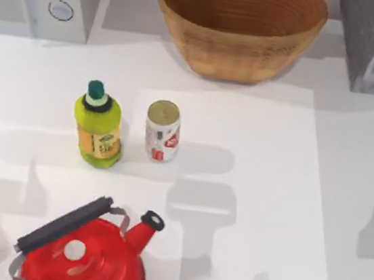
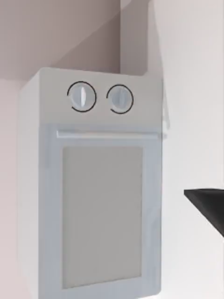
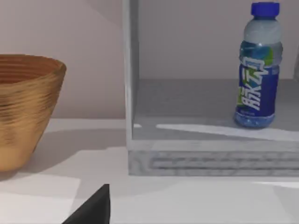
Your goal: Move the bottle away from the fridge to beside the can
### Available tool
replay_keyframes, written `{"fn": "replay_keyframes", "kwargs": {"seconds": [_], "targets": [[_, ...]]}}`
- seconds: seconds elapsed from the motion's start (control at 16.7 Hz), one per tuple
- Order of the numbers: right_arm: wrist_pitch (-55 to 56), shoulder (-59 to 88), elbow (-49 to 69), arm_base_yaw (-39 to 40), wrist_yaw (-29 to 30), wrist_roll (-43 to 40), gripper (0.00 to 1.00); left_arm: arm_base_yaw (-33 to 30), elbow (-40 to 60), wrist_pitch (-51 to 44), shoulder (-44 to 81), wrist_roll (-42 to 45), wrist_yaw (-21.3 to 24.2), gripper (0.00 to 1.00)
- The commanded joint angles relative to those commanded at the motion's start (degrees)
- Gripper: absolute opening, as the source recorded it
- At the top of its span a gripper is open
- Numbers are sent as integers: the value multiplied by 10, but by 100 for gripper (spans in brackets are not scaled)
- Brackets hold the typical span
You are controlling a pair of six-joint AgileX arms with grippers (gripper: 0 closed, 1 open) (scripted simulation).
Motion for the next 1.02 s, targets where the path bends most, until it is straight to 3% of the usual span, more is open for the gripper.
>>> {"fn": "replay_keyframes", "kwargs": {"seconds": [0.24,0.48,1.02], "targets": [[13,18,12,-3,-3,0,100,0,0,0,0,0,0,100],[88,126,79,-22,-19,-1,100,0,0,0,0,0,0,100],[371,676,334,-93,-82,-4,100,0,0,0,0,0,0,100]]}}
